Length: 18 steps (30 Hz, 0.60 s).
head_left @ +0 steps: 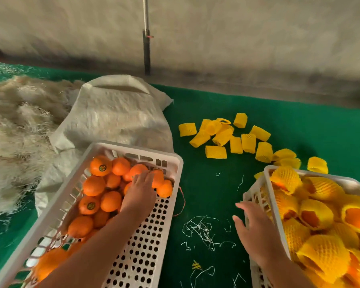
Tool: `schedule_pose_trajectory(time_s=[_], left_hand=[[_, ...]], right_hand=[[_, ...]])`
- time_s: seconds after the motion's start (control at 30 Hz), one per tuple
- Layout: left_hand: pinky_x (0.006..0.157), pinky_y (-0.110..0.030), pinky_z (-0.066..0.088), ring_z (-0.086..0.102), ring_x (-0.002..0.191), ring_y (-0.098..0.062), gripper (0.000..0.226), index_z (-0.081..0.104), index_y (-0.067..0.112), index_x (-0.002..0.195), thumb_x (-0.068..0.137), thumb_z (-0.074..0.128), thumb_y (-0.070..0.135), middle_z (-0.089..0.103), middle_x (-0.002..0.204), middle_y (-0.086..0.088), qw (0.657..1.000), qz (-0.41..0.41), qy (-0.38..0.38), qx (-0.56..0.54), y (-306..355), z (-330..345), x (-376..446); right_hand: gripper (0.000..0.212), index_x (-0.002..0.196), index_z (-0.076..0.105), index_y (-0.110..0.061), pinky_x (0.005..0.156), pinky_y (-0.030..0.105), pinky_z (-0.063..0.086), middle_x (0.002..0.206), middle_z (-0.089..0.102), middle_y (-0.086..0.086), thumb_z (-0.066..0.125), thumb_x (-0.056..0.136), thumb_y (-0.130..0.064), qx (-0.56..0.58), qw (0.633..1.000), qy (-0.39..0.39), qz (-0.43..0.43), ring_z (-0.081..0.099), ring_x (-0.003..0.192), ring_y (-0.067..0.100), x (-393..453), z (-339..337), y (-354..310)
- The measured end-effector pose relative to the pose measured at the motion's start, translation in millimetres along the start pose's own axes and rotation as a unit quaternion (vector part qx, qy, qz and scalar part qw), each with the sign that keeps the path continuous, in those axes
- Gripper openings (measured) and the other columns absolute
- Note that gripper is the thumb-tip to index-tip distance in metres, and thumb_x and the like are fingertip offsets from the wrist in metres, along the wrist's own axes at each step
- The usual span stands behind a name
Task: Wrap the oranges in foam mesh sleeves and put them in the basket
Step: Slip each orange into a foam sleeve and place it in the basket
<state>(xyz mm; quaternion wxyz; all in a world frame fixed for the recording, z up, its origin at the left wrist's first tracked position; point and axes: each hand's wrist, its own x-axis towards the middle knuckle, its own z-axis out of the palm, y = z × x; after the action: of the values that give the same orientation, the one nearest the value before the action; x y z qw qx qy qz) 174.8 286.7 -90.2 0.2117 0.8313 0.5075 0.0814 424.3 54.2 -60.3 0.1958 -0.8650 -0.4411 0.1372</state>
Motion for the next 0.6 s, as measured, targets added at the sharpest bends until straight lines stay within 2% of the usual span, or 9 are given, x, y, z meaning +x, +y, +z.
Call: schedule_pose_trajectory(time_s=[0.1, 0.17, 0.23, 0.33, 0.47, 0.6], left_hand=[[0.112, -0.051, 0.039, 0.027, 0.147, -0.03, 0.067, 0.036, 0.025, 0.15, 0.09, 0.061, 0.01, 0.028, 0.161, -0.002, 0.991, 0.031, -0.008, 0.133, 7, -1, 25], [0.108, -0.05, 0.039, 0.031, 0.141, -0.029, 0.07, 0.035, 0.026, 0.151, 0.088, 0.067, 0.016, 0.033, 0.156, -0.005, 0.979, 0.011, 0.005, 0.206, 4, -1, 36], [0.109, -0.051, 0.038, 0.029, 0.142, -0.029, 0.074, 0.031, 0.034, 0.154, 0.09, 0.068, 0.027, 0.031, 0.155, -0.006, 0.98, -0.023, 0.017, 0.199, -5, 0, 42], [0.112, -0.058, 0.04, 0.02, 0.148, -0.031, 0.074, 0.028, 0.044, 0.153, 0.091, 0.064, 0.024, 0.022, 0.162, -0.006, 0.988, -0.037, -0.002, 0.15, -20, 2, 48], [0.101, -0.063, 0.051, 0.021, 0.147, -0.038, 0.062, 0.036, 0.042, 0.145, 0.093, 0.066, 0.028, 0.026, 0.158, -0.008, 0.992, -0.044, -0.036, 0.117, -36, 2, 50], [0.097, -0.07, 0.05, 0.03, 0.138, -0.044, 0.069, 0.044, 0.035, 0.148, 0.086, 0.073, 0.019, 0.035, 0.151, -0.014, 0.991, -0.024, -0.015, 0.128, -45, 5, 54]], right_hand=[[0.04, 0.142, 0.056, -0.029, 0.119, 0.035, 0.034, 0.149, 0.054, -0.011, 0.061, 0.103, -0.034, -0.012, 0.999, -0.031, 0.015, 0.043, 0.142, 0.01, 7, 3, 4], [0.039, 0.142, 0.057, -0.029, 0.118, 0.033, 0.034, 0.148, 0.054, -0.01, 0.06, 0.103, -0.033, -0.016, 0.999, -0.038, 0.026, 0.044, 0.142, 0.01, 18, 0, 7], [0.037, 0.14, 0.058, -0.027, 0.115, 0.031, 0.035, 0.146, 0.057, -0.008, 0.061, 0.103, -0.031, -0.013, 0.999, -0.033, 0.029, 0.046, 0.139, 0.011, 32, -5, 7], [0.035, 0.137, 0.06, -0.028, 0.109, 0.026, 0.038, 0.141, 0.06, -0.008, 0.062, 0.103, -0.031, -0.021, 0.999, -0.023, 0.034, 0.051, 0.134, 0.01, 59, -15, 4], [0.033, 0.135, 0.062, -0.026, 0.104, 0.021, 0.039, 0.14, 0.06, -0.006, 0.065, 0.102, -0.029, -0.012, 0.999, -0.015, 0.042, 0.053, 0.133, 0.011, 111, -25, 1], [0.039, 0.14, 0.058, -0.022, 0.106, 0.026, 0.041, 0.142, 0.057, -0.003, 0.063, 0.103, -0.032, -0.05, 0.997, -0.034, 0.045, 0.052, 0.133, 0.014, 176, -25, -1]])
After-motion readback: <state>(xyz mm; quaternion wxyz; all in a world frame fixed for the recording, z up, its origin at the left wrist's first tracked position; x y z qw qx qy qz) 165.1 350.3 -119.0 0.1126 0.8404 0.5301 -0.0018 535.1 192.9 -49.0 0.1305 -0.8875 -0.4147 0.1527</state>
